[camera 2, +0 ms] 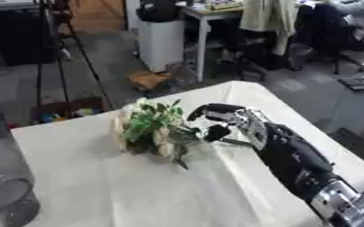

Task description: Arrange flowers into the vase.

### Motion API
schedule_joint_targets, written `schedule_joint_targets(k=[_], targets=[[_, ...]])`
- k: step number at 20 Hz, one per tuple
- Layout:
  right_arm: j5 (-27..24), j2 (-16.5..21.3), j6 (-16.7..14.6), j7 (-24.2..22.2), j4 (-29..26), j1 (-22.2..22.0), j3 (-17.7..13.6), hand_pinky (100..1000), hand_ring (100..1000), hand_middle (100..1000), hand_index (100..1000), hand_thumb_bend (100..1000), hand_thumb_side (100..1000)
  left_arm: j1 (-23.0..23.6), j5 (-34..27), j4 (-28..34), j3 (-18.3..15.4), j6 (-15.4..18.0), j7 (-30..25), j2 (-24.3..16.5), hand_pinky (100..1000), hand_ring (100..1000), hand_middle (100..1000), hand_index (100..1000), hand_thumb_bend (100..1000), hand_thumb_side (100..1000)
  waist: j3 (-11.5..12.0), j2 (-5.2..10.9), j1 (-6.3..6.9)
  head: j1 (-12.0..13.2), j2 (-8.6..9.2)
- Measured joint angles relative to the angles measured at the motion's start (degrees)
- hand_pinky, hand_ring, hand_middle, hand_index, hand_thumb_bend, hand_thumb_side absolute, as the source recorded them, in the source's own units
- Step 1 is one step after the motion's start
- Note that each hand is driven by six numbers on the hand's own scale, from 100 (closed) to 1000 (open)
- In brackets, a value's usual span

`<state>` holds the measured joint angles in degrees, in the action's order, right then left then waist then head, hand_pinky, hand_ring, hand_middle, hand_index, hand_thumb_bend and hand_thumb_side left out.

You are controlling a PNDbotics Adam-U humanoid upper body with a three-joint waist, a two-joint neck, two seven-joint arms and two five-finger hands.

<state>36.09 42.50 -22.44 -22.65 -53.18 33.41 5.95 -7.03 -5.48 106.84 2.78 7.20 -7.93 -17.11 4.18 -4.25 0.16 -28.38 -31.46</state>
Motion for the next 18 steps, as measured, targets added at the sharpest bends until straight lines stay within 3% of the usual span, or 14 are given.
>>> schedule_joint_targets(k=[18], targets=[[6.2, -0.4, -1.9, 1.6, 2.2, -0.7, -0.3, 888, 919, 839, 895, 151, 484, 0.0, 0.0, 0.0, -0.2, 0.1, -0.6, 0.0, 737, 687, 674, 749, 1000, 792, 0.5, -0.31, 0.16, -0.6, -0.17]])
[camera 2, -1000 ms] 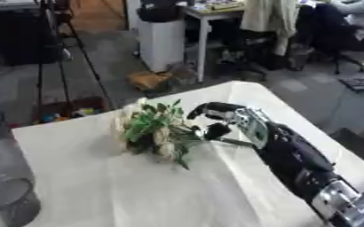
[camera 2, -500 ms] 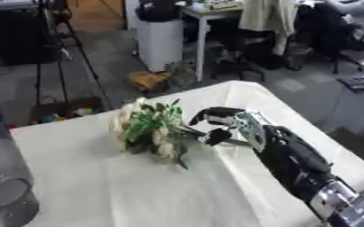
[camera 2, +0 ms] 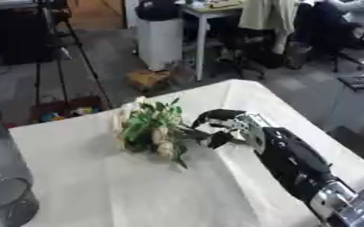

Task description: Arrange flowers into the vase.

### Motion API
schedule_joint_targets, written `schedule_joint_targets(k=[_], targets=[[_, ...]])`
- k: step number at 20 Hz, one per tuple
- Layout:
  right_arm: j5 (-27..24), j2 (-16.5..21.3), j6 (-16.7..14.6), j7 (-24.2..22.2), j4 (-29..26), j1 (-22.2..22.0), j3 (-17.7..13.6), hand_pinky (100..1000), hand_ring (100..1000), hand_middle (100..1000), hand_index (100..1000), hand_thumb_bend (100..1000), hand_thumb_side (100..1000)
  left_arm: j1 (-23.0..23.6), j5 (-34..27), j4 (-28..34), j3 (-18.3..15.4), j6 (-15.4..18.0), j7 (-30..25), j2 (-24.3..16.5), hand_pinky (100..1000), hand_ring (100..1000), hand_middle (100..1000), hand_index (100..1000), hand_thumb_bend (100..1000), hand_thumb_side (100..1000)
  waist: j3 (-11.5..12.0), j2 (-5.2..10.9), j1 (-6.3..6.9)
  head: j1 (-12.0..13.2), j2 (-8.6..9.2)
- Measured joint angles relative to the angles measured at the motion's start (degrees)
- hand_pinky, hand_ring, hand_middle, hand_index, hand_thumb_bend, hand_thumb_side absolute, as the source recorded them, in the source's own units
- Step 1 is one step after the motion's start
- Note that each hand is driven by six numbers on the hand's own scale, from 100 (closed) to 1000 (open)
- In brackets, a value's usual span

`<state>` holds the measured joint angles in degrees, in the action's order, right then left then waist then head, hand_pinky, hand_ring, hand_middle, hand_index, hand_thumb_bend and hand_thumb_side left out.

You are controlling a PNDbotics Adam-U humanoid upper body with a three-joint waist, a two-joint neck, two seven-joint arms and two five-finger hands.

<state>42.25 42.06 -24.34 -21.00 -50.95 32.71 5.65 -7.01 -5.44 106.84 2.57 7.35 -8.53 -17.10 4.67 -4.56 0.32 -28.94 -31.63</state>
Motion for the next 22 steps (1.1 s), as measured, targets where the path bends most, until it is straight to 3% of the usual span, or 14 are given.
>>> schedule_joint_targets(k=[10, 22], targets=[[1.6, -0.3, 0.6, 1.5, 0.6, -0.4, -0.1, 860, 896, 817, 884, 133, 497, 0.0, 0.0, 0.0, 0.0, 0.0, -0.2, 0.0, 736, 685, 674, 749, 1000, 792, 0.4, -0.09, 0.16, -0.3, 0.0], [3.7, -0.5, 5.0, 6.1, 0.9, -0.4, -0.4, 841, 888, 827, 885, 115, 507, 0.0, 0.0, 0.0, 0.0, 0.0, -0.3, 0.5, 737, 685, 674, 749, 1000, 791, 0.9, -0.39, 0.39, -0.7, 0.0]])
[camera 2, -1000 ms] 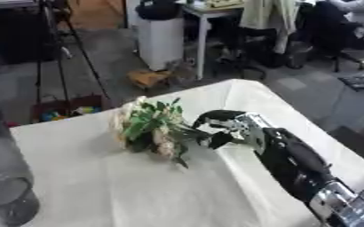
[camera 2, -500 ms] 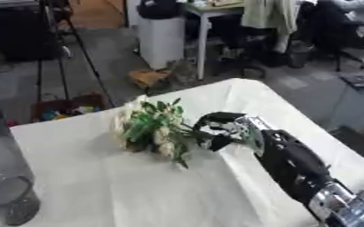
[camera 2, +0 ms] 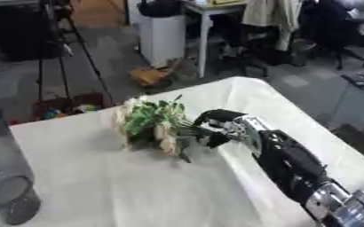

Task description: Arrange flowers into the vase.

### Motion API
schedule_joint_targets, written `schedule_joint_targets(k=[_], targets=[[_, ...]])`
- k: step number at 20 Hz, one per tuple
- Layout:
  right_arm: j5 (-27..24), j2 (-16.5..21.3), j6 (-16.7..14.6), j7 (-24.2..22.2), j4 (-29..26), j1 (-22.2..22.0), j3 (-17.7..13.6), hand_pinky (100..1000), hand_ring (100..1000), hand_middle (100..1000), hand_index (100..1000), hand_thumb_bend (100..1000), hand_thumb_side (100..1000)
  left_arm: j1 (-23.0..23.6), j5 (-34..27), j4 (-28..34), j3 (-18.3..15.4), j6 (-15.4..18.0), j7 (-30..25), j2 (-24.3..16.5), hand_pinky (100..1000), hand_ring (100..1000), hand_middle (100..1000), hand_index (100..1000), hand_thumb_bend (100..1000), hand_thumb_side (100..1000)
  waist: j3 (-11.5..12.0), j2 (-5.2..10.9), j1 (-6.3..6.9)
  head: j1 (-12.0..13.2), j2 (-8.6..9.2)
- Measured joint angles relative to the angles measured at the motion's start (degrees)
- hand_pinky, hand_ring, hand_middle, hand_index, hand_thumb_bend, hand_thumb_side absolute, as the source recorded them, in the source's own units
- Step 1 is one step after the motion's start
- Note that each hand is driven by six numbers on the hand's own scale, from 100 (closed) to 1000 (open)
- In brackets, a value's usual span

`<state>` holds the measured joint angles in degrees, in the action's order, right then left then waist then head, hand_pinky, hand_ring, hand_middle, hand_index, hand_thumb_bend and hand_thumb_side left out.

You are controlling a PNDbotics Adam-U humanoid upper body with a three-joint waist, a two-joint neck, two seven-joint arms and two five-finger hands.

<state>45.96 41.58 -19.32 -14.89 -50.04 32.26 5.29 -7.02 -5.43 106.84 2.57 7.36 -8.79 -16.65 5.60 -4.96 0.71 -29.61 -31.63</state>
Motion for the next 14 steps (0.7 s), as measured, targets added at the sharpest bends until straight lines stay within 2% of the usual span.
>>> schedule_joint_targets(k=[8, 14], targets=[[0.3, 0.0, 0.7, 0.5, 0.2, 0.0, 0.0, 841, 892, 826, 890, 105, 518, 0.0, 0.0, 0.0, 0.0, 0.0, 0.0, 0.0, 737, 686, 674, 748, 1000, 792, -0.2, 0.0, 0.0, -0.2, 0.0], [-1.9, 0.1, 0.7, -0.2, -1.8, 0.0, 0.0, 837, 893, 825, 893, 100, 529, 0.0, 0.0, 0.0, 0.0, 0.0, 0.0, 0.0, 737, 686, 674, 748, 1000, 792, -0.6, 0.05, -0.01, -0.2, 0.0]])
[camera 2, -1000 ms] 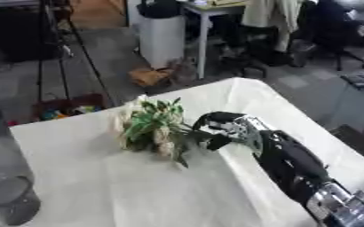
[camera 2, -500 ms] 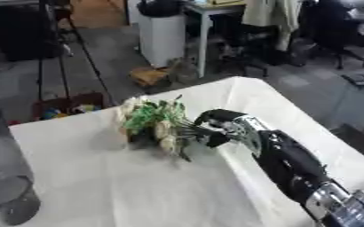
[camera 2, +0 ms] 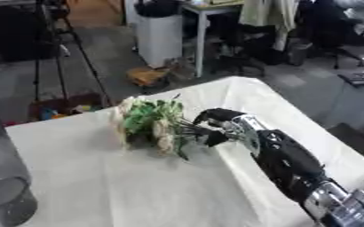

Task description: Arrange flowers into the vase.

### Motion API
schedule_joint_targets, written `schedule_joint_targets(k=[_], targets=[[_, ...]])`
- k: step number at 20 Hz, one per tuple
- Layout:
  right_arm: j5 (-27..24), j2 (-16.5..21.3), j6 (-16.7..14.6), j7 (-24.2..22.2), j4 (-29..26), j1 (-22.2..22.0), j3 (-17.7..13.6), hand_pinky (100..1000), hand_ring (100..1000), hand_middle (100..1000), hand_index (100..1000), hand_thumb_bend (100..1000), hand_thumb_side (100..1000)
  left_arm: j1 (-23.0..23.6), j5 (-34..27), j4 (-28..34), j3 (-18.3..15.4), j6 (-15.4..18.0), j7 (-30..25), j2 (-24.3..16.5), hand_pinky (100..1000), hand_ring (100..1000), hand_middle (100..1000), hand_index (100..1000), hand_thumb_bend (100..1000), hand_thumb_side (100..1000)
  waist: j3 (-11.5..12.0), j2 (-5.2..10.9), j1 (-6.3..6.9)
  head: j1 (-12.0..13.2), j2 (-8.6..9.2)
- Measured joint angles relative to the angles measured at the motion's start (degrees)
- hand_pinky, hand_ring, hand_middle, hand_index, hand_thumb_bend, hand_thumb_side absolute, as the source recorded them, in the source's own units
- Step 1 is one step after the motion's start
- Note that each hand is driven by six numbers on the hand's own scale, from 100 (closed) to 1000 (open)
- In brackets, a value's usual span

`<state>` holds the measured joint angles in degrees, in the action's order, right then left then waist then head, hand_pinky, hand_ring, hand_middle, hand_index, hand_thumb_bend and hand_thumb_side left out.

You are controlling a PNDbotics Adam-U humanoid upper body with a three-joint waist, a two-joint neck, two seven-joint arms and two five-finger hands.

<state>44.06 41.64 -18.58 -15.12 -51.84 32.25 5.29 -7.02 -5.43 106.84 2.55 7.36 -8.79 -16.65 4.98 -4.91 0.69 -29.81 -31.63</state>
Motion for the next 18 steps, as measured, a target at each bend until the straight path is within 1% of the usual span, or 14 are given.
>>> schedule_joint_targets(k=[7, 16, 17, 18], targets=[[-2.1, 0.6, 0.8, -0.7, -2.5, 0.0, 0.0, 837, 894, 825, 895, 100, 535, 0.0, 0.0, 0.0, 0.0, 0.0, 0.0, 0.0, 738, 687, 675, 748, 1000, 793, -0.4, 0.2, -0.05, 0.0, -0.01], [-3.0, 1.0, 1.6, -1.2, -3.0, -0.4, 0.0, 841, 899, 839, 902, 100, 541, 0.0, 0.3, 0.0, 0.0, 0.1, -0.2, 0.0, 737, 687, 675, 748, 1000, 793, -0.7, 0.38, -0.12, 0.0, -0.02], [-2.9, 1.0, 1.7, -1.2, -2.9, -0.5, 0.0, 857, 921, 876, 912, 106, 552, 0.0, 0.3, 0.0, 0.0, 0.1, -0.2, 0.0, 738, 688, 675, 748, 1000, 793, -0.7, 0.38, -0.12, 0.0, -0.02], [-2.7, 1.0, 1.7, -1.5, -2.6, -0.5, 0.0, 857, 921, 877, 912, 106, 552, 0.0, 0.3, 0.0, 0.0, 0.1, -0.2, 0.0, 738, 688, 675, 748, 1000, 793, -0.7, 0.38, -0.12, 0.0, -0.02]])
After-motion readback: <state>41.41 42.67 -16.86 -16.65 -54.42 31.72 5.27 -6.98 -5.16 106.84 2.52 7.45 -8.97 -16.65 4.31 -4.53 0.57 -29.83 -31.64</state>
